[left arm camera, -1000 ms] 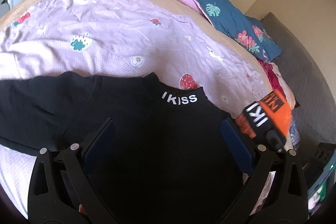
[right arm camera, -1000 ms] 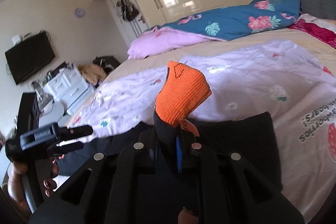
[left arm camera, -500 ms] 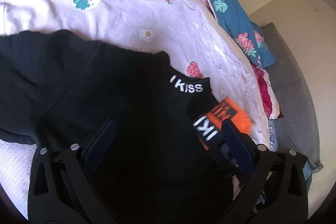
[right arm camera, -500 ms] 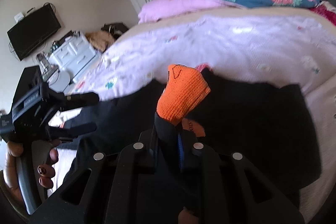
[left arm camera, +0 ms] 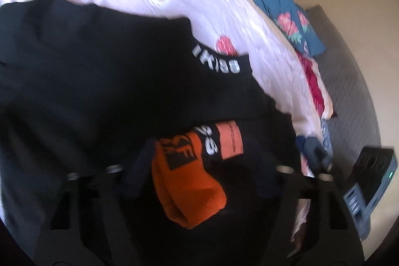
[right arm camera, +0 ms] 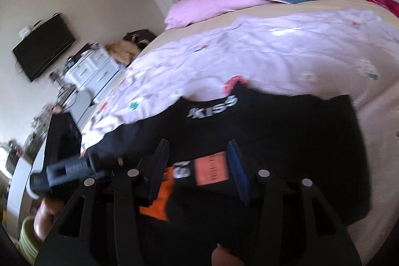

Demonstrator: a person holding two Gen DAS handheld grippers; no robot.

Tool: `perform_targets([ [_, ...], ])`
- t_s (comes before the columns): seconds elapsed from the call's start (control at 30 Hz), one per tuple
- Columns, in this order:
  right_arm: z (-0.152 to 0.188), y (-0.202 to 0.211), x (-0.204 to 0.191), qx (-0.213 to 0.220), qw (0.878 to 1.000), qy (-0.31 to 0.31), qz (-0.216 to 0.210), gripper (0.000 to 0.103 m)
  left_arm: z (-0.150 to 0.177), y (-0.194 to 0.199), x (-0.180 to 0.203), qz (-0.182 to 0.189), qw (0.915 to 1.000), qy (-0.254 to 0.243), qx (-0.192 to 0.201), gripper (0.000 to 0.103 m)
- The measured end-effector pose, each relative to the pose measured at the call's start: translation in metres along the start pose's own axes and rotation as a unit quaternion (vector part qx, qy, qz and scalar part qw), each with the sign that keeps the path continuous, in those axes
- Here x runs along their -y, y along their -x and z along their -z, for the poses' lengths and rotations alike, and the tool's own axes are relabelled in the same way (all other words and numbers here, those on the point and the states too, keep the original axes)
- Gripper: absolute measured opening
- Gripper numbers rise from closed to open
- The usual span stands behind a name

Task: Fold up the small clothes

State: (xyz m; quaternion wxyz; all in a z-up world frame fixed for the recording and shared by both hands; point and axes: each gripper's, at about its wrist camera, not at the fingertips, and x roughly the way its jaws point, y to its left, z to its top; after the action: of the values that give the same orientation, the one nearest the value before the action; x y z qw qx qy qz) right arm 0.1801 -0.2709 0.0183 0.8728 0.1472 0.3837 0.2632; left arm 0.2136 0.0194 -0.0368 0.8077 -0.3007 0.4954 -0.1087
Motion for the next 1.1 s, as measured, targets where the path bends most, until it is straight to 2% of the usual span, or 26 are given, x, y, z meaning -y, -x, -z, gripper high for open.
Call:
perform_targets([
  [0.1,-0.004,0.008,0.016,0.011,1.0,-0.018,0.012,0.048,0.008,-0.016,0.01,-0.029,0.9991,-0.029,-0.013,0.048],
  [0.13,-0.005,0.01,0.02,0.015,1.0,-0.021,0.016,0.048,0.011,-0.019,0.015,-0.043,0.998,-0.046,-0.009,0.037],
  [0.2,-0.008,0.016,0.028,0.025,0.999,-0.029,0.025,0.048,0.014,-0.019,0.021,-0.054,0.9964,-0.065,-0.006,0.028],
  [0.27,-0.01,0.021,0.038,0.033,0.998,-0.043,0.029,0.048,0.015,-0.016,0.022,-0.064,0.9955,-0.07,-0.002,0.028],
  [0.3,-0.01,0.024,0.042,0.036,0.998,-0.05,0.03,0.048,0.014,-0.012,0.021,-0.073,0.9948,-0.071,0.004,0.037],
  [0.33,-0.011,0.025,0.044,0.038,0.997,-0.054,0.03,0.048,0.015,-0.006,0.019,-0.085,0.9935,-0.075,0.011,0.055],
  [0.37,-0.012,0.027,0.047,0.041,0.997,-0.06,0.032,0.048,0.015,0.0,0.018,-0.092,0.9924,-0.081,0.015,0.059],
  [0.43,-0.013,0.028,0.049,0.043,0.996,-0.066,0.032,0.048,0.017,0.01,0.014,-0.102,0.9909,-0.085,0.023,0.059],
  [0.53,-0.014,0.027,0.049,0.044,0.996,-0.068,0.034,0.048,0.019,0.0,0.008,-0.082,0.9942,-0.068,-0.014,0.059],
  [0.6,-0.014,0.027,0.049,0.045,0.996,-0.066,0.035,0.048,0.022,-0.014,0.007,-0.085,0.9939,-0.063,-0.032,0.059],
  [0.63,-0.014,0.027,0.049,0.046,0.996,-0.065,0.035,0.048,0.024,-0.018,0.007,-0.092,0.9931,-0.067,-0.028,0.058],
  [0.67,-0.015,0.028,0.049,0.047,0.996,-0.065,0.035,0.048,0.026,-0.018,0.009,-0.095,0.9928,-0.071,-0.019,0.055],
  [0.73,-0.015,0.03,0.05,0.049,0.996,-0.068,0.035,0.048,0.024,-0.018,0.012,-0.081,0.9944,-0.067,-0.005,0.025],
  [0.77,-0.016,0.03,0.052,0.05,0.996,-0.07,0.035,0.048,0.023,-0.017,0.013,-0.081,0.9945,-0.067,-0.001,0.022],
  [0.8,-0.016,0.031,0.053,0.051,0.996,-0.07,0.036,0.048,0.021,-0.016,0.014,-0.072,0.995,-0.069,0.001,0.006],
  [0.83,-0.017,0.032,0.054,0.051,0.996,-0.07,0.036,0.048,0.019,-0.012,0.017,-0.043,0.9967,-0.068,0.003,0.007],
  [1.1,-0.021,0.053,0.051,0.078,0.994,-0.042,0.058,0.048,0.0,0.07,0.074,-0.014,0.9833,-0.149,0.104,0.007],
])
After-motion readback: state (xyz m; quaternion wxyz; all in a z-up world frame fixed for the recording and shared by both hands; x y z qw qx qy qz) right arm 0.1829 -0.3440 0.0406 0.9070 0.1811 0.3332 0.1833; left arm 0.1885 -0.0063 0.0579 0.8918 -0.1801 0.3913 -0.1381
